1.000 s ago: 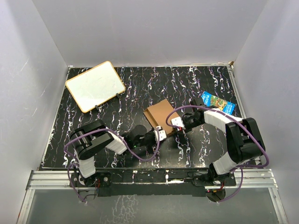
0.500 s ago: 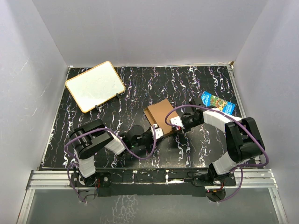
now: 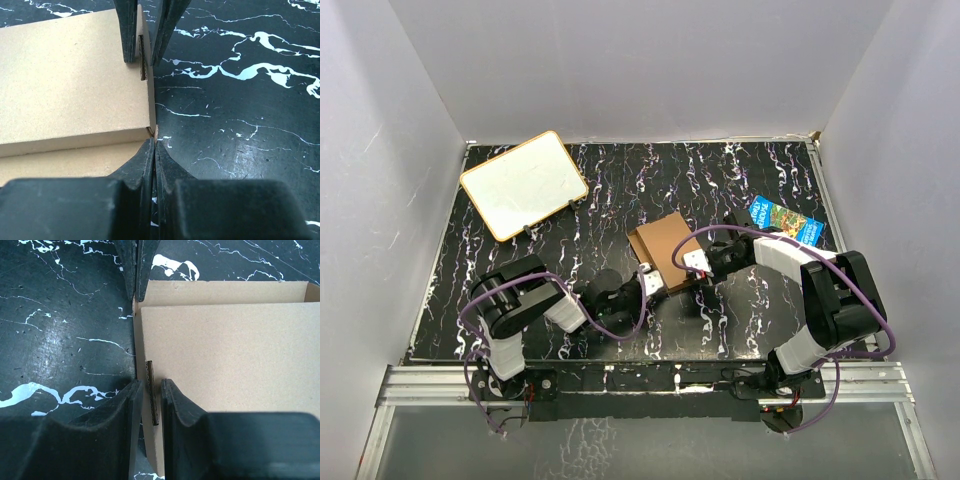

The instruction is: Fold the paper box

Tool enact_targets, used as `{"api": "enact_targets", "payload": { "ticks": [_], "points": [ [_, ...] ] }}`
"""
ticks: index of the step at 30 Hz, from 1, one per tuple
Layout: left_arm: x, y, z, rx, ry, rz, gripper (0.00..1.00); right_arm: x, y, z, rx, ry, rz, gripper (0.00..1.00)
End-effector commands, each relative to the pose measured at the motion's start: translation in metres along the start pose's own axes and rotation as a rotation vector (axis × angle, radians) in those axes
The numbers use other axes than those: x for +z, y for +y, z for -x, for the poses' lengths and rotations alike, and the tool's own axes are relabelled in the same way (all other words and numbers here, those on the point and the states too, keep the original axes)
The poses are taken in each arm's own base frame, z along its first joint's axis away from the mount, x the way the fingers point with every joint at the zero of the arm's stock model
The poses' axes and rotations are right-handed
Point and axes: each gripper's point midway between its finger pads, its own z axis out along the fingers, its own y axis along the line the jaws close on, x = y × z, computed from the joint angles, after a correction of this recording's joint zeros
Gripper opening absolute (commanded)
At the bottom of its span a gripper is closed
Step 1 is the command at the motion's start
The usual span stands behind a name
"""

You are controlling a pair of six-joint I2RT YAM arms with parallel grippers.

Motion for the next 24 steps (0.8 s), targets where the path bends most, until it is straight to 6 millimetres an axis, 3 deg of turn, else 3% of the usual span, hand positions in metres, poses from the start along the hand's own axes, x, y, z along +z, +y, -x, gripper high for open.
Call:
{"api": "enact_targets", "payload": {
  "ticks": [1,24],
  "points": [
    [-0.0011,0.0071,0.0183,-0.022,-0.087,0.022,0.00,0.0046,0.0264,-0.0198,0.100,0.073,0.076,0.25],
    [-0.0084,0.0105,0.0192,-0.104,-0.137,0.047,0.00,0.0063,0.0265,-0.0207,0.104,0.082,0.082,0.24]
  ]
}}
